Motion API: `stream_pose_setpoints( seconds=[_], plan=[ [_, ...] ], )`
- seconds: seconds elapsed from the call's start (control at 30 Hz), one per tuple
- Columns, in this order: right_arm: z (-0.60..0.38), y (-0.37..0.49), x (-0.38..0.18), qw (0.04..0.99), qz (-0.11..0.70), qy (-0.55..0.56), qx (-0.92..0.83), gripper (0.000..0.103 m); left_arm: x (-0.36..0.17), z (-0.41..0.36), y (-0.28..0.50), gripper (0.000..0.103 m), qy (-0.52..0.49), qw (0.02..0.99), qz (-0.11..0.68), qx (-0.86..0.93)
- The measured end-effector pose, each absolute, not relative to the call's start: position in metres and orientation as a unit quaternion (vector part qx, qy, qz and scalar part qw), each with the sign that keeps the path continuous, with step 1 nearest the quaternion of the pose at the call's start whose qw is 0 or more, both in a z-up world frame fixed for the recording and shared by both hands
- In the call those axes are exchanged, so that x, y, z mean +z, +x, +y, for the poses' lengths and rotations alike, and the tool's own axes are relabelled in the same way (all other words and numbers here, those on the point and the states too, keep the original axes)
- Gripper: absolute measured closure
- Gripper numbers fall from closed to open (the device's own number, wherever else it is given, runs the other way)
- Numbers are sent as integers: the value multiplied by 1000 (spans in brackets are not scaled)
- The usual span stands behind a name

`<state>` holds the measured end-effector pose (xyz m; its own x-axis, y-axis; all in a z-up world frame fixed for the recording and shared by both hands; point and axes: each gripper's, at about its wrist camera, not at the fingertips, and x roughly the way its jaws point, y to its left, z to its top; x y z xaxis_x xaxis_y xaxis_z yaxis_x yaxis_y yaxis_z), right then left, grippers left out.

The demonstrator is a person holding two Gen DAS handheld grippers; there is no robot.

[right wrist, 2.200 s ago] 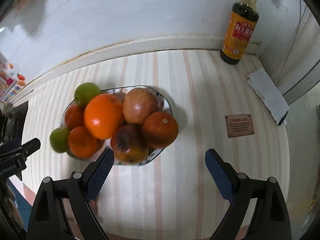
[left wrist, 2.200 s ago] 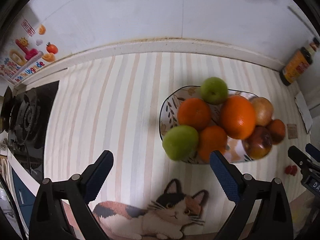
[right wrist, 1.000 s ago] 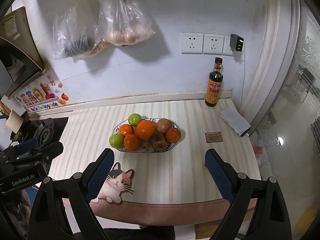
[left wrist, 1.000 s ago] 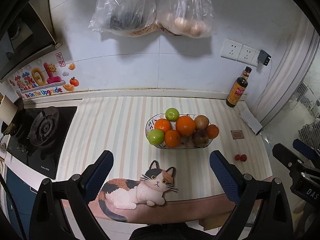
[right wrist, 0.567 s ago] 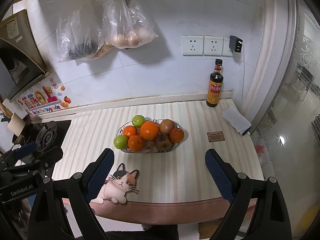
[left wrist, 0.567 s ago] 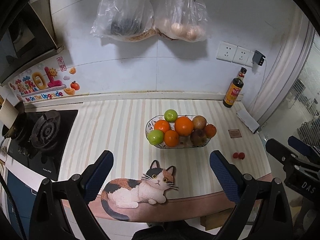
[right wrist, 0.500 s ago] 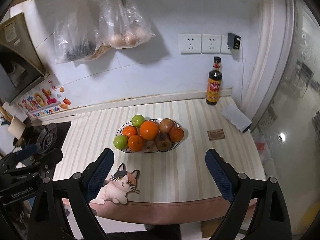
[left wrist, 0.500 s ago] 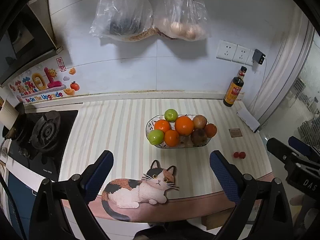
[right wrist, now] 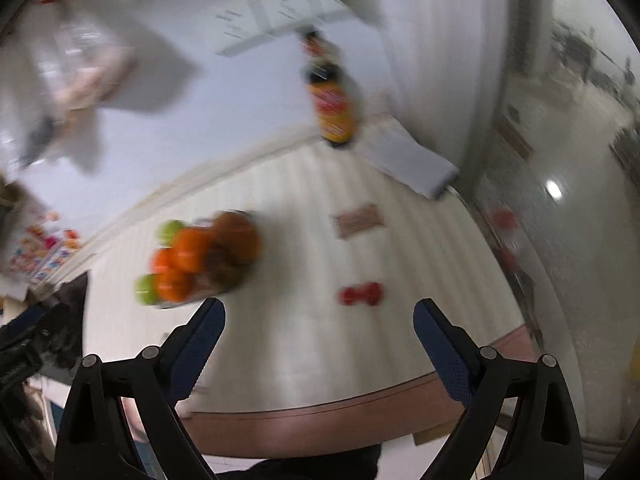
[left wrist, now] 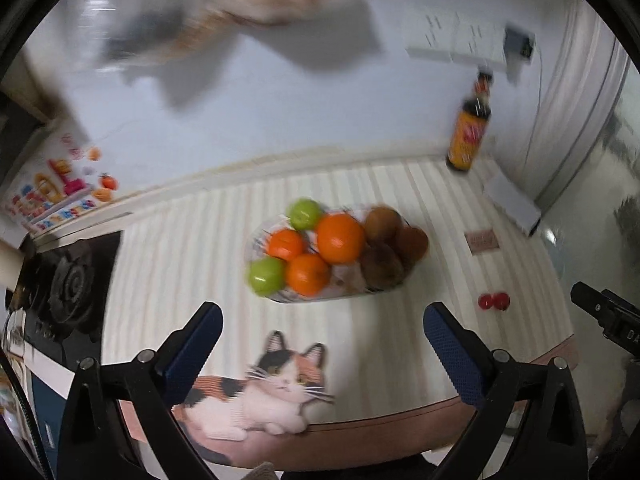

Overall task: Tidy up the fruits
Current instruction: 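Grasp a cherry tomato with the right tool while the left tool grasps the other tomato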

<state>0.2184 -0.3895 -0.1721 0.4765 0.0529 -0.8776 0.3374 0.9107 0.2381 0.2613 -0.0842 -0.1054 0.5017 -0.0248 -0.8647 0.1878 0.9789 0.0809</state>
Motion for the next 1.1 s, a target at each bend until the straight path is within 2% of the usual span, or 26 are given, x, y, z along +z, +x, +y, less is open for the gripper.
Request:
stream_pose_setpoints(
  seconds=[0.03, 0.1, 0.17, 0.27, 0.53, 0.57, 0.6, 0.63, 0.93, 1.03, 1.1],
  plan=[
    [-402, 222, -187, 830, 512, 206, -81, 28, -118, -97, 269, 0, 83, 854, 509, -67],
    [-430, 232, -229, 802, 535, 256, -67, 47, -139, -119, 280, 0, 90, 842, 528, -69],
    [-452, 240, -269, 774, 545, 319, -47, 54, -160, -139, 288, 0, 99, 829, 546, -68],
    [-468, 254, -315, 747, 559, 358, -37, 56, -184, -162, 298, 0, 115, 816, 563, -59],
    [-459, 288, -364, 724, 591, 355, -6, 56, -222, -191, 315, 0, 132, 793, 593, -41],
    [-457, 290, -364, 728, 591, 346, -7, 58, -224, -193, 316, 0, 133, 791, 596, -41],
    [-455, 292, -361, 737, 589, 332, -8, 70, -228, -197, 318, 0, 136, 789, 598, -41],
    [-453, 293, -359, 742, 588, 321, -8, 72, -231, -200, 319, 0, 138, 787, 600, -42],
    [-488, 266, -333, 766, 559, 315, -42, 72, -275, -266, 327, 1, 163, 737, 643, -128],
    [-507, 253, -331, 767, 556, 316, -62, 72, -292, -294, 325, 11, 186, 723, 646, -159],
    [-518, 243, -332, 765, 554, 320, -75, 72, -302, -310, 323, 30, 203, 713, 648, -175]
  ],
)
